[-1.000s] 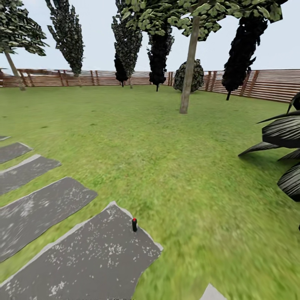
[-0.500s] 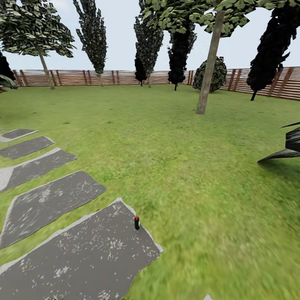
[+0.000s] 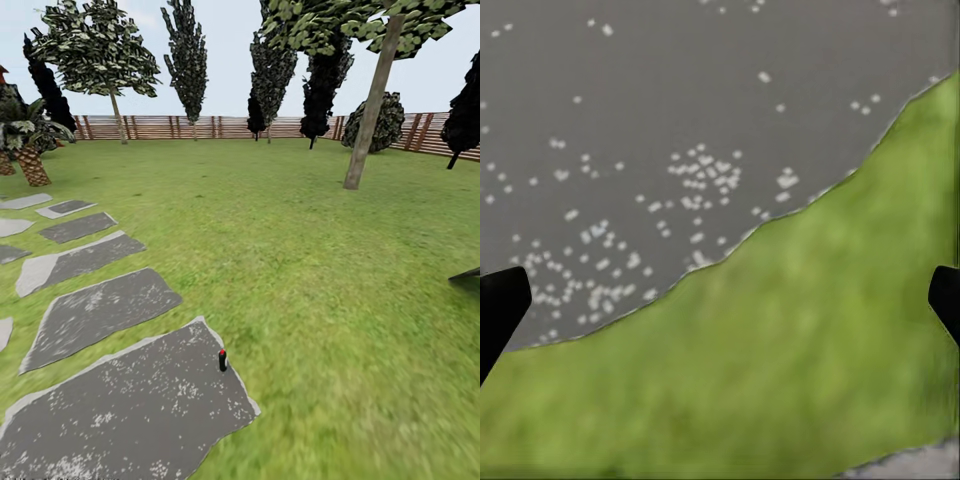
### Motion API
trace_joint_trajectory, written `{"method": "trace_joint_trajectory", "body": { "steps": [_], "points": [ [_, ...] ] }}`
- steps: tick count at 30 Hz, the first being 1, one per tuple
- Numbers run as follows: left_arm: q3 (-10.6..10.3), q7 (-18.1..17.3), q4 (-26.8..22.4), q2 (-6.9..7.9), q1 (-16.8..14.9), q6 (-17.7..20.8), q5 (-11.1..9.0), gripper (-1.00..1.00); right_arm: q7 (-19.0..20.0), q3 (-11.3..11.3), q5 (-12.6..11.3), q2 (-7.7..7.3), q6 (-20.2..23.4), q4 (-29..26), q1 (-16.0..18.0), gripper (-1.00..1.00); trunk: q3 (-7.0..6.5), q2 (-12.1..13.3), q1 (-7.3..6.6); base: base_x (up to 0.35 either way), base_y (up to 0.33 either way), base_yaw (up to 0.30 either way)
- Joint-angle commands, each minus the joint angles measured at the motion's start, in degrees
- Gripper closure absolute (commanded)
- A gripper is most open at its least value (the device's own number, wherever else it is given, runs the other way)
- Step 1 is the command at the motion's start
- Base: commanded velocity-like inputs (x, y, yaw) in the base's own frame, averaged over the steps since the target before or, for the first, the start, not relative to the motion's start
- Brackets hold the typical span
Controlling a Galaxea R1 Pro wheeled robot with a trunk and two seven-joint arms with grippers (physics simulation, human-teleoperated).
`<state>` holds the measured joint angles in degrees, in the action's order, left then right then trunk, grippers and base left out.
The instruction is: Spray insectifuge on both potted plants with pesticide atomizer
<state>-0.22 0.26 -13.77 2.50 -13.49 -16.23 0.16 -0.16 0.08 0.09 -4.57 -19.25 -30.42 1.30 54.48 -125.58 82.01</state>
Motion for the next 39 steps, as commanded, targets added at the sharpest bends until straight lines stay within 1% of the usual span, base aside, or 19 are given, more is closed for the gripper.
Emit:
{"method": "trace_joint_trajectory", "body": {
  "steps": [1, 5, 12, 20, 22, 25, 27, 29, 34, 39],
  "points": [
    [0.0, 0.0, 0.1, 0.02, 0.0, -0.2, 0.0, -1.00, 0.0, 0.0, 0.0, -0.01, -0.2, 0.0, 0.0, -1.00, 0.05, 0.0, 0.00, 0.138, -0.277, 0.273],
    [0.1, 0.1, 0.1, 0.07, 0.1, -0.2, -0.2, -1.00, 0.0, 0.0, 0.0, -0.01, -0.2, 0.0, 0.0, -1.00, 0.05, 0.0, 0.00, 0.140, -0.276, 0.166],
    [0.1, 0.0, -0.1, 0.06, 0.1, -0.2, -0.3, -1.00, 0.1, 0.0, 0.0, -0.01, -0.2, 0.0, 0.0, -1.00, 0.05, 0.0, 0.00, 0.175, -0.253, 0.022],
    [0.1, -0.3, -0.8, -0.04, -0.6, 0.2, -0.3, -1.00, 0.2, 0.2, -0.1, 0.09, -0.1, -0.1, 0.0, -1.00, 0.05, 0.0, 0.00, 0.050, -0.049, 0.001],
    [-0.1, -0.5, -2.0, -0.21, -3.0, 0.7, 0.0, -1.00, 0.3, 0.2, 0.0, 0.14, -0.1, 0.0, 0.0, -1.00, 0.05, 0.0, 0.00, 0.003, -0.003, 0.000],
    [-0.2, -0.7, -2.4, -0.26, -8.4, 2.3, 0.0, -1.00, 0.4, 0.2, 0.0, 0.18, -0.1, 0.1, 0.0, -1.00, 0.05, 0.0, 0.00, 0.001, -0.001, 0.000],
    [-0.2, -0.4, -2.4, -0.34, -11.4, 5.0, -0.1, -1.00, 0.5, 0.3, 0.1, 0.17, -0.1, 0.1, 0.0, -1.00, 0.05, 0.0, 0.00, 0.000, 0.000, 0.000],
    [-0.1, -0.2, -2.8, -0.21, -13.6, 7.6, -0.3, -1.00, 0.5, 0.3, 0.1, 0.21, -0.1, 0.1, 0.0, -1.00, 0.05, 0.0, 0.00, 0.000, 0.000, 0.000],
    [0.2, 0.2, -3.3, 0.14, -16.1, 9.6, -0.5, -1.00, 0.5, 0.3, 0.1, 0.31, -0.1, 0.1, 0.0, -1.00, 0.05, 0.0, 0.00, 0.000, 0.000, 0.000],
    [0.3, 0.8, -5.1, 0.19, -16.8, 10.2, -0.4, -1.00, 0.5, 0.3, 0.1, 0.34, -0.1, 0.1, 0.0, -1.00, 0.05, 0.0, 0.00, 0.000, 0.000, 0.000]
  ]
}}
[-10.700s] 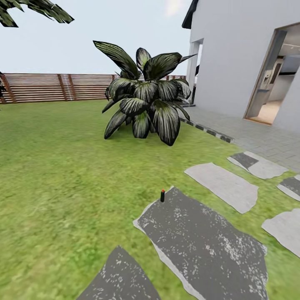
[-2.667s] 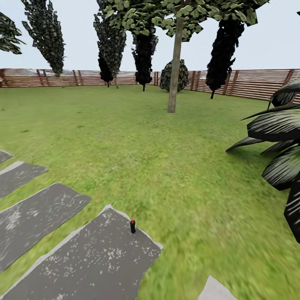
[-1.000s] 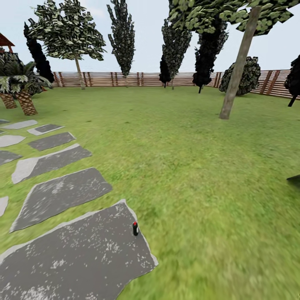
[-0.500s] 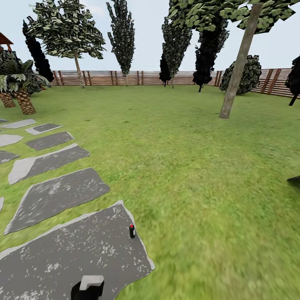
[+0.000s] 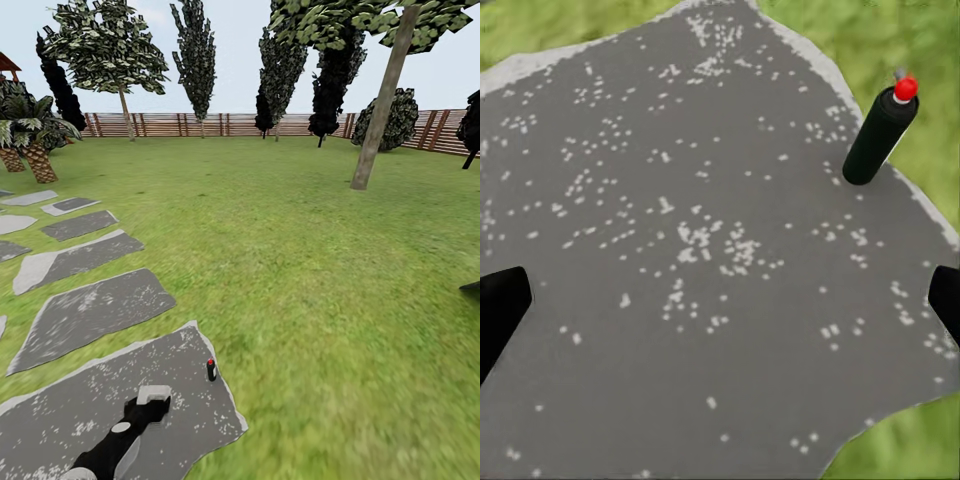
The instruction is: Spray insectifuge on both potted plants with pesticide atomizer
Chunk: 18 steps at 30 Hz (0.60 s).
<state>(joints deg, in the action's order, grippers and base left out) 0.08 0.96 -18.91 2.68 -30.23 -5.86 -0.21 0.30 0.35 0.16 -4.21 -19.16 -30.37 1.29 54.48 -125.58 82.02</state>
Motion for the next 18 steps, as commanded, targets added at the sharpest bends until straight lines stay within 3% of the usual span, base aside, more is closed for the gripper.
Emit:
{"method": "trace_joint_trajectory", "body": {
  "steps": [1, 7, 10, 18],
  "points": [
    [0.0, 0.5, -0.2, 0.01, -0.2, -0.1, 0.0, -1.00, 0.0, 0.0, 0.0, -0.01, -0.2, 0.0, 0.0, -1.00, 0.05, 0.0, -0.01, 0.000, 0.000, 0.000],
    [-0.3, 0.9, -0.1, -0.69, -2.1, -0.2, 0.2, -1.00, -0.2, 0.0, -0.1, 0.09, -0.2, -3.4, 0.9, -1.00, 0.05, 0.0, -0.01, 0.000, 0.000, 0.000],
    [-0.3, 0.6, 0.0, -0.95, -2.4, -0.7, 0.0, -1.00, -0.3, 0.0, -0.1, 0.81, -0.1, -6.5, 5.2, -1.00, 0.05, 0.0, -0.01, 0.000, 0.000, 0.000],
    [-0.6, 0.3, -0.3, -1.57, -2.5, -0.6, 0.5, -1.00, -0.4, 0.0, 0.1, 3.01, 0.2, -7.6, 16.6, -1.00, 0.05, 0.0, -0.01, 0.000, 0.000, 0.000]
  ]
}}
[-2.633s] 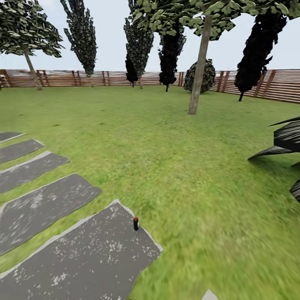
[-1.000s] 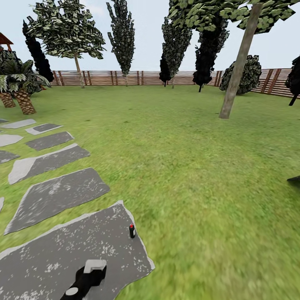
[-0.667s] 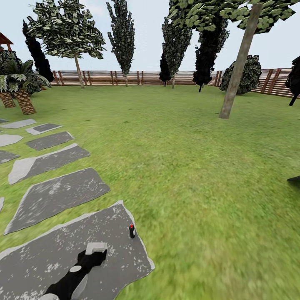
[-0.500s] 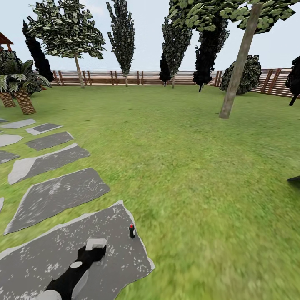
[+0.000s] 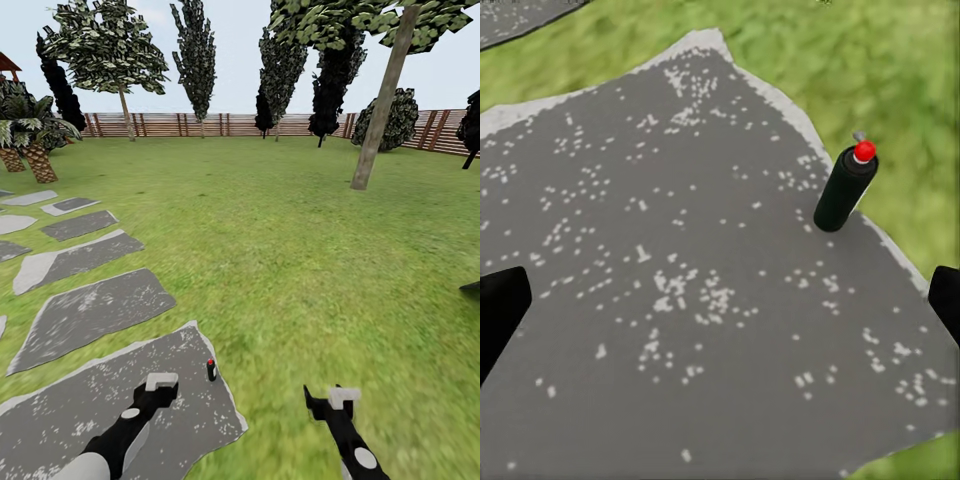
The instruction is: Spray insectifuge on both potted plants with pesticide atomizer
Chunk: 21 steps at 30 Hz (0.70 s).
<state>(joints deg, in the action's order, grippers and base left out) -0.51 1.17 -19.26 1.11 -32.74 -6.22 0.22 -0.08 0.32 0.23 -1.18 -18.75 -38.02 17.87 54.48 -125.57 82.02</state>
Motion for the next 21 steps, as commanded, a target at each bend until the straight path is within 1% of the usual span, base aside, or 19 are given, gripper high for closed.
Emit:
{"method": "trace_joint_trajectory", "body": {
  "steps": [1, 2, 4, 9, 12, 13, 14, 17, 21],
  "points": [
    [-0.1, 0.1, -0.1, 0.05, 0.0, -0.2, 0.0, -1.00, 0.0, 0.0, 0.0, 0.10, -0.1, 0.1, 1.3, -1.00, 0.05, 0.0, -0.01, 0.000, 0.000, 0.000],
    [-0.1, 0.1, -0.2, 0.05, 0.0, -0.2, 0.0, -1.00, 0.0, 0.0, 0.0, 0.20, -0.1, 0.0, 2.6, -1.00, 0.05, 0.0, -0.01, 0.000, 0.000, 0.000],
    [-0.2, 0.1, -0.2, 0.05, 0.0, -0.3, 0.1, -1.00, 0.2, 0.0, 0.0, 0.25, -0.2, 0.0, 3.3, -1.00, 0.05, 0.0, -0.01, 0.000, 0.000, 0.000],
    [-0.4, 0.1, -0.3, 0.36, 0.3, -0.7, 0.3, -1.00, 0.5, 0.4, 0.1, 0.30, -0.2, -0.1, 3.9, -1.00, 0.05, 0.0, -0.01, 0.000, 0.000, 0.000],
    [-0.4, 0.1, -0.3, 0.44, 0.4, -1.1, 0.3, -1.00, 0.4, 3.3, 0.7, 0.30, -0.2, -0.1, 4.0, -1.00, 0.05, 0.0, -0.01, 0.000, 0.000, 0.000],
    [-0.4, 0.1, -0.2, 0.46, 0.4, -1.3, 0.3, -1.00, 0.4, 4.8, 0.8, 0.30, -0.3, -0.1, 4.0, -1.00, 0.05, 0.0, -0.01, 0.000, 0.000, 0.000],
    [-0.3, 0.1, -0.1, 0.48, 0.5, -1.4, 0.3, -1.00, 0.4, 5.5, 0.8, 0.30, -0.3, -0.2, 4.0, -1.00, 0.05, 0.0, -0.01, 0.000, 0.000, 0.000],
    [-0.2, 0.2, 0.2, 0.53, 0.5, -1.6, 0.2, -1.00, 0.4, 6.4, 0.9, 0.09, -0.3, -0.1, 4.0, -1.00, 0.05, 0.0, -0.01, 0.119, 0.000, 0.000],
    [-0.1, 0.2, 0.4, 0.15, 0.6, -1.7, 0.2, -1.00, 0.3, 6.4, 0.9, -0.55, -0.3, -0.2, 4.0, -1.00, 0.05, 0.0, -0.01, 0.294, 0.000, 0.000]
  ]
}}
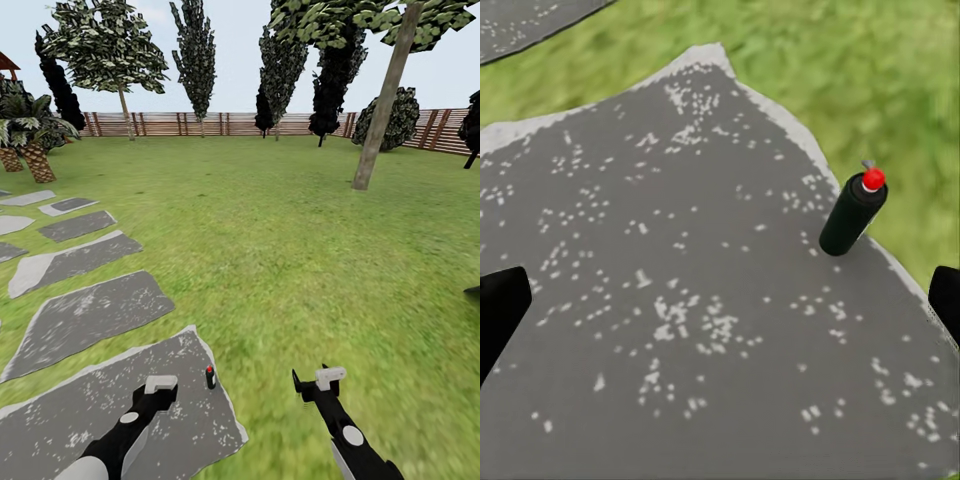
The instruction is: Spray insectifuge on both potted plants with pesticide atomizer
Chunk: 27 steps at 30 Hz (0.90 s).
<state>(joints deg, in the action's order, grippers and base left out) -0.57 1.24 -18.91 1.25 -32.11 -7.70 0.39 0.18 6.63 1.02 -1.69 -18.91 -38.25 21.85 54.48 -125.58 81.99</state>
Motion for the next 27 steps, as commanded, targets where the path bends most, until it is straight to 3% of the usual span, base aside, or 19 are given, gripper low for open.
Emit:
{"method": "trace_joint_trajectory", "body": {
  "steps": [1, 7, 27],
  "points": [
    [-0.1, 0.1, 0.1, -0.04, 0.0, -0.2, 0.1, -1.00, 0.0, 0.1, 0.1, -0.24, -0.2, 0.0, 0.0, -1.00, 0.05, 0.0, 0.02, 0.327, 0.000, 0.000],
    [0.0, 0.2, -0.3, 0.14, 0.2, -0.2, 0.0, -1.00, -0.1, 0.1, 0.1, -0.84, -0.2, 0.0, 0.0, -1.00, 0.05, 0.0, 0.02, 0.280, 0.000, 0.000],
    [0.1, 0.2, -0.5, 0.05, 0.2, -0.3, 0.0, -1.00, -0.1, 0.3, 0.1, -0.86, -0.2, 0.1, 0.0, -1.00, 0.05, 0.0, 0.02, 0.075, -0.094, 0.000]
  ]
}}
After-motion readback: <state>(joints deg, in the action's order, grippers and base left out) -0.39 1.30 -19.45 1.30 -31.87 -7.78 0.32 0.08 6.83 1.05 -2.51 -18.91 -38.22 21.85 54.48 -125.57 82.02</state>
